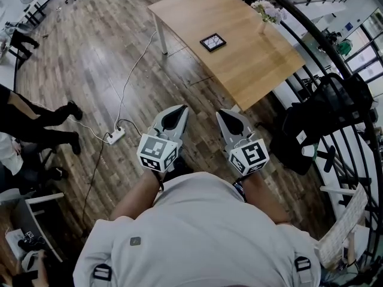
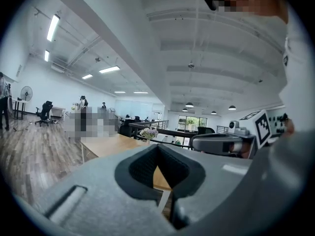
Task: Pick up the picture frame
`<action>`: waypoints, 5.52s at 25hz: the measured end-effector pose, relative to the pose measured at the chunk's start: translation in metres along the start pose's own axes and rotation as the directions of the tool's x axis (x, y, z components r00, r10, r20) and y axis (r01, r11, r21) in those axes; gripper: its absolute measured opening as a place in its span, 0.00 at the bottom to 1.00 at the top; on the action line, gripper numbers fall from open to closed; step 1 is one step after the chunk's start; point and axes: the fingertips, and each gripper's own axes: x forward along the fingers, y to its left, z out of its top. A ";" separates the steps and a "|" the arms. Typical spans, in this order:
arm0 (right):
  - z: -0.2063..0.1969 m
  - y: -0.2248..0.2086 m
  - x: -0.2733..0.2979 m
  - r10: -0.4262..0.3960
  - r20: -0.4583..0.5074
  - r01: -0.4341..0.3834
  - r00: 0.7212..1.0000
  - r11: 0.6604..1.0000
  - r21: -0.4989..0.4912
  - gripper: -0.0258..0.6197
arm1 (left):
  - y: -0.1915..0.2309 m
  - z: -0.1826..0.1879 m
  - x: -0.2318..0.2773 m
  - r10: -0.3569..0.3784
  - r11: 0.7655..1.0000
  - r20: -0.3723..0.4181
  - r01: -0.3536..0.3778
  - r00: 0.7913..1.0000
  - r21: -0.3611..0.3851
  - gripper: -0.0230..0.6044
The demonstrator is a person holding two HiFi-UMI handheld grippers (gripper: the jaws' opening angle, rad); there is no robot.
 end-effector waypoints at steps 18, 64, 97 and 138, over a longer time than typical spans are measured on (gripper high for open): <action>0.003 0.027 0.134 0.027 -0.014 -0.027 1.000 0.999 0.024 0.05 | 0.125 0.018 -0.009 0.000 1.000 0.015 0.000 1.000 0.010 0.04; 0.012 -0.373 0.254 -0.275 -0.037 0.278 0.961 0.950 0.143 0.05 | 0.198 0.079 0.428 -0.309 0.949 -0.069 0.312 0.948 0.034 0.04; -0.008 -0.442 0.399 -0.667 -0.144 0.680 0.731 0.696 0.233 0.05 | 0.342 0.086 0.545 -0.706 0.680 -0.237 0.732 0.667 0.033 0.04; -0.310 -0.523 0.402 -0.388 -0.586 0.703 0.711 0.422 0.573 0.19 | 0.340 -0.204 0.662 -0.546 0.769 -0.734 0.589 0.403 -0.248 0.13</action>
